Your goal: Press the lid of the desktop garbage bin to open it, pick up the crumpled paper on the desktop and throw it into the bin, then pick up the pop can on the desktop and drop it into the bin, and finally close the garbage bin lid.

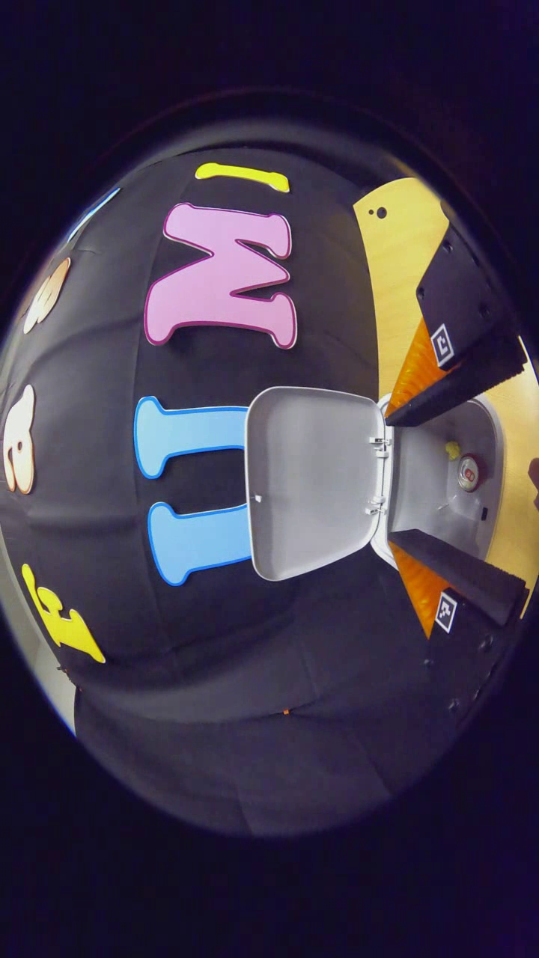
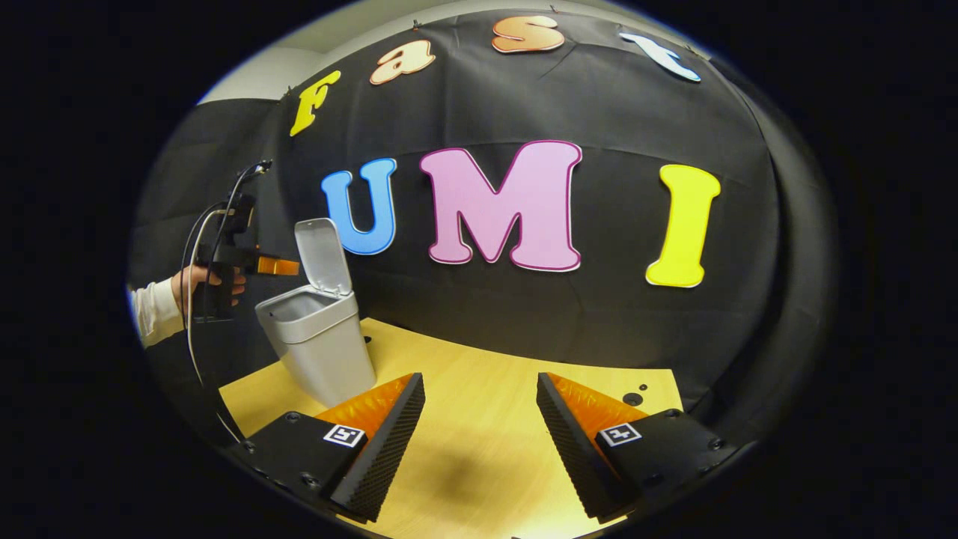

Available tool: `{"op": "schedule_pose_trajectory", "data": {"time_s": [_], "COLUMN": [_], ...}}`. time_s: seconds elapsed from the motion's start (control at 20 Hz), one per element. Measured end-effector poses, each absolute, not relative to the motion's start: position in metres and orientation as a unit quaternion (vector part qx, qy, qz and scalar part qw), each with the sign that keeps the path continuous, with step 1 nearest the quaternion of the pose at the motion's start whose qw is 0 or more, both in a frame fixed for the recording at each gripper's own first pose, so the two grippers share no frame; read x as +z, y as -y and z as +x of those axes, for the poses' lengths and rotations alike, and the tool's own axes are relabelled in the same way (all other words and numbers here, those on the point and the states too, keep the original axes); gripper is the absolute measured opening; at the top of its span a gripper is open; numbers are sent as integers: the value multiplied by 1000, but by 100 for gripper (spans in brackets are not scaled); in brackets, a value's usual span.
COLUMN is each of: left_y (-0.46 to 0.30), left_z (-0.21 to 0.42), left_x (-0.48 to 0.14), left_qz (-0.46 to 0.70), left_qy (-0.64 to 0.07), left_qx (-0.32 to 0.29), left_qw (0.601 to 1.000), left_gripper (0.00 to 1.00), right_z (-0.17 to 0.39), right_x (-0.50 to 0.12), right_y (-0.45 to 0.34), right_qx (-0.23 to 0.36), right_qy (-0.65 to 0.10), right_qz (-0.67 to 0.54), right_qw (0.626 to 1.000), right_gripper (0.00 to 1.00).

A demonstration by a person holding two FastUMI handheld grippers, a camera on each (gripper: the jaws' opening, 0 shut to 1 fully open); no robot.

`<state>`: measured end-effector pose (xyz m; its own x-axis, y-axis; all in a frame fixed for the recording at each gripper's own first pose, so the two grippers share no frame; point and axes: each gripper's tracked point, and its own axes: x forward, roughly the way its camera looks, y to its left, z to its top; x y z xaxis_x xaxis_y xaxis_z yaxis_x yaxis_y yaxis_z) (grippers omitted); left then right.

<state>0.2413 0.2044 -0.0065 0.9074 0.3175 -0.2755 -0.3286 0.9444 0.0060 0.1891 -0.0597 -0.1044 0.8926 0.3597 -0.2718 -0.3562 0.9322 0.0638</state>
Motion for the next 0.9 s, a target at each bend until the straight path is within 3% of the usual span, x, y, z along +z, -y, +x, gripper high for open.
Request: {"op": "schedule_pose_trajectory", "data": {"time_s": [0.35,0.9], "left_y": [-226,-281], "left_z": [265,331], "left_x": [55,107], "left_qz": [-31,-49], "left_qy": [-108,-84], "left_qx": [195,188], "left_qw": [974,977], "left_gripper": [93,93], "right_z": [179,168], "right_x": [-98,-88], "right_y": [40,37], "right_qx": [247,187], "right_qy": [-134,-127], "right_qz": [12,16], "right_qw": [960,974], "right_gripper": [97,97]}}
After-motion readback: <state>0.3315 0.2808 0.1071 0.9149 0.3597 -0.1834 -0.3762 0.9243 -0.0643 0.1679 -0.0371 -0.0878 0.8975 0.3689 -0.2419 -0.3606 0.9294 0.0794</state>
